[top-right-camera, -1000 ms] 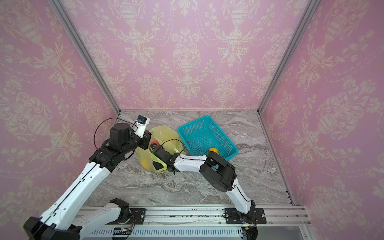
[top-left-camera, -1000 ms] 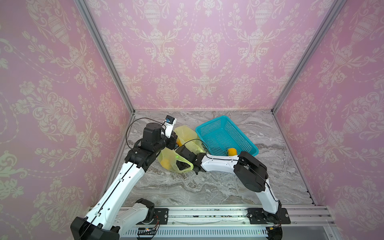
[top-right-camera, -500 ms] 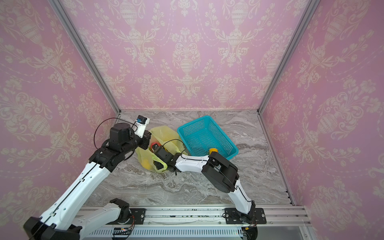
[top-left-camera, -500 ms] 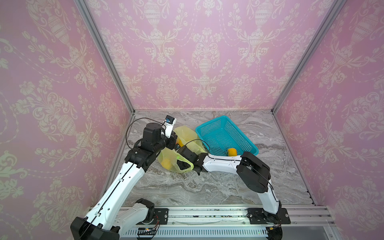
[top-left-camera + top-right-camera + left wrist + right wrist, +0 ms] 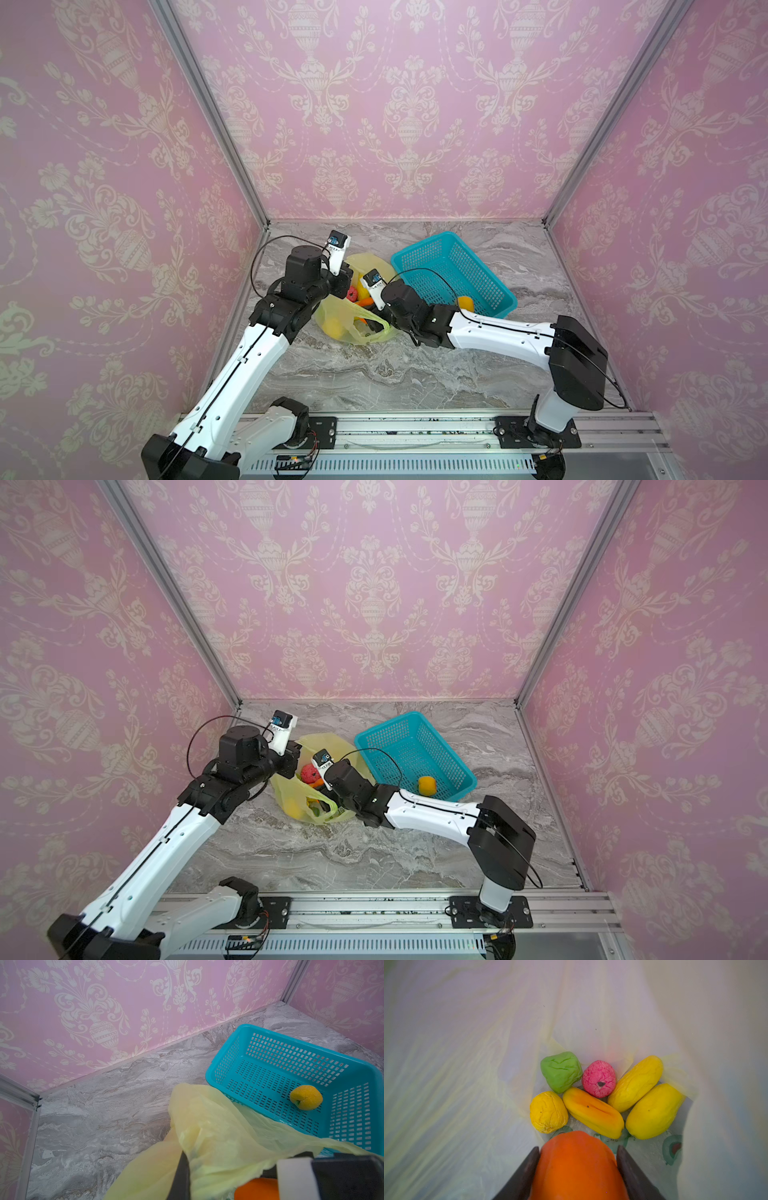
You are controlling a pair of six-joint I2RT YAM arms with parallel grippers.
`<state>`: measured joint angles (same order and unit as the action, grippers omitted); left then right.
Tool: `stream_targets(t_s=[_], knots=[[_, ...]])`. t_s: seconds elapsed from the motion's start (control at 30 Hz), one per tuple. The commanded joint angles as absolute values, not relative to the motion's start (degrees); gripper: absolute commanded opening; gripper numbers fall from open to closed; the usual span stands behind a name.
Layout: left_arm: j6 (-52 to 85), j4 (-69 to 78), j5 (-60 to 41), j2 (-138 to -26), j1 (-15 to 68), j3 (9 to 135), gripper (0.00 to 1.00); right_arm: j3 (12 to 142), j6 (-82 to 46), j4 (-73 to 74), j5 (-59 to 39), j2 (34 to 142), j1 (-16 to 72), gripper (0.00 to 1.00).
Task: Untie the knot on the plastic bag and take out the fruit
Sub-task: 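Lift the orange fruit out with the right gripper and carry it over the basket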
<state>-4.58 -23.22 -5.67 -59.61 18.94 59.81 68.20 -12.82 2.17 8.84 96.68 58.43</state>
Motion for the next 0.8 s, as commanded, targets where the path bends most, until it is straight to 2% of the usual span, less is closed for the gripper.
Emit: stream_targets(t_s=[0.0,0.27,0.4,0.57,0.77], knots=[[-5.08,-22.58,-4.85,-58.93,18.49,59.02,0.0,62.47,-9.8,3.57,11.32,88.32,57.87,0.29],[-5.09,-22.66,-5.19,-59.3,18.44,59.24,0.0,45.68,-10.39,4.53,13.85,60.4,51.06,0.3],[-5.23,-22.26,-4.31,-59.31,18.4,58.62,0.0,40.17,-13.32,3.43,14.7,52.73,44.28,0.29],[-4.8,-23.1,-5.35,-60.47,18.35,59.67,0.0,41.19,-19.07,-3.65,16.26,53.08,35.19,0.26],[-4.93,-22.57,-4.66,-59.48,18.31,58.75,0.0,43.49,-23.7,-6.32,9.05,61.76,26.74,0.26]])
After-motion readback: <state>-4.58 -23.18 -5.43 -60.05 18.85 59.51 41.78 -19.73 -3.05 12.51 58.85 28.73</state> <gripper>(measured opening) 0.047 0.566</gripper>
